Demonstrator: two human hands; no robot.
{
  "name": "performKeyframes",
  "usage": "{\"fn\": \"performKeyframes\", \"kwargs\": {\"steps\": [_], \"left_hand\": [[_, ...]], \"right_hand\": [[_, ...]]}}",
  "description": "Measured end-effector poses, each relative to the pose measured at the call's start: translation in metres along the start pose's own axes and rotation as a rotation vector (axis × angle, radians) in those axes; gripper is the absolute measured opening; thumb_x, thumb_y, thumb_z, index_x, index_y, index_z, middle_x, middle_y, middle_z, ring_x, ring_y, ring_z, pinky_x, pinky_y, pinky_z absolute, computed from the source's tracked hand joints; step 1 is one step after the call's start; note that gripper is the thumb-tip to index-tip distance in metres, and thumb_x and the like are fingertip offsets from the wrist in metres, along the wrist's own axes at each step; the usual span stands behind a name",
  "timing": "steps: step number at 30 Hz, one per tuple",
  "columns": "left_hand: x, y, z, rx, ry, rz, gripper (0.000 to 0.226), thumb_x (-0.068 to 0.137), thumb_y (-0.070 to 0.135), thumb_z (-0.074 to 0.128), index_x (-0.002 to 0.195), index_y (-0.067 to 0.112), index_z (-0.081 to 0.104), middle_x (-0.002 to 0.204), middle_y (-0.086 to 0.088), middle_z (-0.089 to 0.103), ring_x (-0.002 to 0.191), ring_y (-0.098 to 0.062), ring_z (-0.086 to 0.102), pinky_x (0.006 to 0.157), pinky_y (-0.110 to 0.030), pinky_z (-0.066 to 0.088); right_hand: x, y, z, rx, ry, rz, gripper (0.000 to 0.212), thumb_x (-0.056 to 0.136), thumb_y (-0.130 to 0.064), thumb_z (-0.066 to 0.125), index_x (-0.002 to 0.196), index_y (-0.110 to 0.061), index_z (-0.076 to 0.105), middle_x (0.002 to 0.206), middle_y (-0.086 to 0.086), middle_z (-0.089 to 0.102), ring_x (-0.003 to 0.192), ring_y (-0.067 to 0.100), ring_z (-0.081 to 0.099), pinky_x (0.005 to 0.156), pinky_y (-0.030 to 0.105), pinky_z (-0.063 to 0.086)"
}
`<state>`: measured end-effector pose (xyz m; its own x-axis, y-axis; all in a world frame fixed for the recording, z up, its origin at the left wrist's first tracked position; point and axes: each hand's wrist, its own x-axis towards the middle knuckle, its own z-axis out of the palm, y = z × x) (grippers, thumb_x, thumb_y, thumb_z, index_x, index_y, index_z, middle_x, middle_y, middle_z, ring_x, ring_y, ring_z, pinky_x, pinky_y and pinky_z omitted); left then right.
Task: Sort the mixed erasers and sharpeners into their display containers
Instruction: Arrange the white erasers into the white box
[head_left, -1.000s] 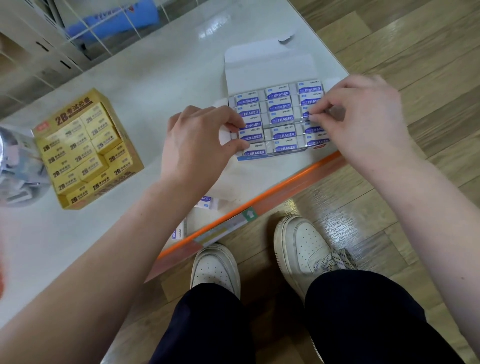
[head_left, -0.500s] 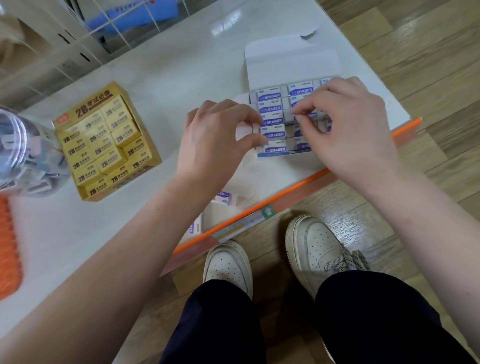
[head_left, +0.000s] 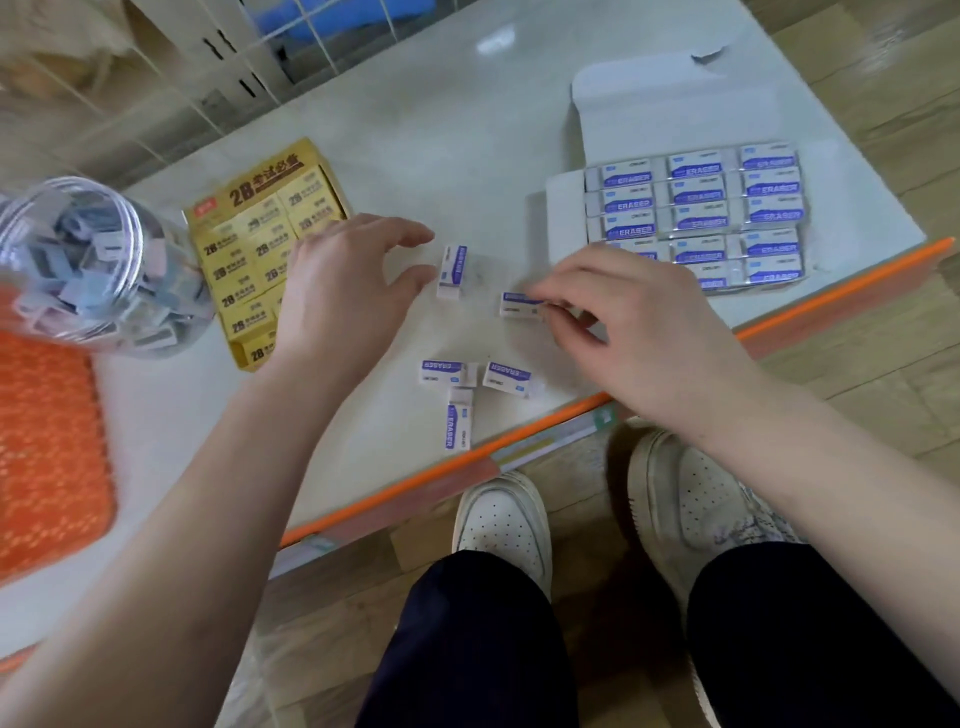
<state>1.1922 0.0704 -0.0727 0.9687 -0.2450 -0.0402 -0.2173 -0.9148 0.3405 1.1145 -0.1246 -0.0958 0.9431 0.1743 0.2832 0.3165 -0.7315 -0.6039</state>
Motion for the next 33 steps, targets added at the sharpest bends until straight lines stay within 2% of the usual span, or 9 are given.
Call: {"fn": "performKeyframes", "kwargs": {"steps": [5, 8, 12, 16, 19, 22, 26, 30, 33], "left_hand": [[-0.007, 0.006, 0.016, 0.04, -0.071, 0.075, 0.041, 0.085, 0.039, 0.064, 0.124, 0.025, 0.06, 0.123, 0.002, 0.062, 0.114, -0.022, 0.053, 0.104, -0.037, 0.032], [-0.005, 0.008, 0.021, 0.029, -0.043, 0.07, 0.042, 0.086, 0.039, 0.063, 0.125, 0.025, 0.059, 0.116, 0.004, 0.065, 0.109, -0.022, 0.056, 0.102, -0.038, 0.033], [-0.008, 0.009, 0.021, 0.044, -0.057, 0.076, 0.046, 0.085, 0.05, 0.06, 0.126, 0.029, 0.057, 0.095, 0.013, 0.068, 0.103, -0.017, 0.053, 0.098, -0.031, 0.024], [-0.015, 0.008, 0.019, -0.015, -0.053, 0.081, 0.046, 0.084, 0.054, 0.058, 0.123, 0.03, 0.059, 0.08, 0.019, 0.063, 0.097, -0.013, 0.055, 0.098, -0.03, 0.025], [-0.013, 0.003, 0.016, -0.033, -0.003, 0.071, 0.032, 0.091, 0.04, 0.056, 0.121, 0.029, 0.06, 0.086, 0.018, 0.061, 0.097, -0.016, 0.056, 0.099, -0.032, 0.026], [-0.008, 0.005, 0.014, 0.001, -0.006, 0.081, 0.033, 0.091, 0.04, 0.055, 0.122, 0.029, 0.059, 0.1, 0.014, 0.063, 0.101, -0.018, 0.055, 0.099, -0.033, 0.025], [-0.006, 0.022, 0.019, 0.099, -0.07, 0.062, 0.049, 0.085, 0.054, 0.056, 0.128, 0.03, 0.053, 0.11, 0.012, 0.063, 0.112, -0.02, 0.05, 0.099, -0.033, 0.023], [-0.004, 0.024, 0.024, 0.076, -0.102, 0.058, 0.045, 0.087, 0.035, 0.059, 0.131, 0.027, 0.052, 0.113, 0.01, 0.064, 0.112, -0.02, 0.05, 0.098, -0.032, 0.026], [-0.006, 0.022, 0.026, 0.001, -0.084, 0.075, 0.04, 0.085, 0.021, 0.059, 0.124, 0.02, 0.059, 0.108, 0.004, 0.066, 0.103, -0.02, 0.056, 0.093, -0.031, 0.039]], "right_hand": [[0.002, -0.005, 0.009, -0.145, -0.086, 0.035, 0.025, 0.082, -0.007, 0.06, 0.105, -0.002, 0.068, 0.097, 0.012, 0.069, 0.086, 0.032, 0.064, 0.071, 0.039, 0.055], [0.004, -0.009, 0.012, -0.325, -0.184, 0.05, 0.03, 0.08, -0.001, 0.066, 0.11, -0.008, 0.065, 0.101, 0.005, 0.066, 0.09, 0.027, 0.058, 0.06, 0.03, 0.049], [0.008, -0.016, 0.013, -0.454, -0.312, 0.067, 0.029, 0.094, -0.017, 0.051, 0.122, -0.019, 0.053, 0.11, -0.003, 0.056, 0.105, 0.017, 0.043, 0.049, 0.024, 0.023], [0.006, -0.022, 0.013, -0.46, -0.336, 0.094, 0.025, 0.095, -0.028, 0.048, 0.119, -0.021, 0.054, 0.098, -0.002, 0.057, 0.099, 0.019, 0.05, 0.056, 0.028, 0.029], [-0.004, -0.021, 0.015, -0.425, -0.364, 0.118, 0.024, 0.094, -0.018, 0.051, 0.116, -0.016, 0.059, 0.094, 0.002, 0.058, 0.088, 0.025, 0.058, 0.057, 0.028, 0.035], [-0.01, -0.015, 0.013, -0.354, -0.316, 0.11, 0.031, 0.078, -0.003, 0.065, 0.108, -0.01, 0.066, 0.1, 0.009, 0.061, 0.072, 0.03, 0.062, 0.053, 0.024, 0.033], [-0.008, -0.012, 0.009, -0.292, -0.365, 0.051, 0.042, 0.084, -0.016, 0.049, 0.124, -0.023, 0.059, 0.134, 0.005, 0.049, 0.101, 0.031, 0.059, 0.062, 0.027, 0.034], [-0.013, -0.002, 0.009, -0.289, -0.314, 0.057, 0.031, 0.075, -0.004, 0.073, 0.105, -0.012, 0.068, 0.119, 0.009, 0.059, 0.07, 0.031, 0.064, 0.049, 0.025, 0.04], [-0.019, 0.003, 0.01, -0.279, -0.289, 0.04, 0.025, 0.073, -0.002, 0.075, 0.097, -0.007, 0.068, 0.108, 0.011, 0.061, 0.065, 0.032, 0.063, 0.046, 0.031, 0.049]]}}
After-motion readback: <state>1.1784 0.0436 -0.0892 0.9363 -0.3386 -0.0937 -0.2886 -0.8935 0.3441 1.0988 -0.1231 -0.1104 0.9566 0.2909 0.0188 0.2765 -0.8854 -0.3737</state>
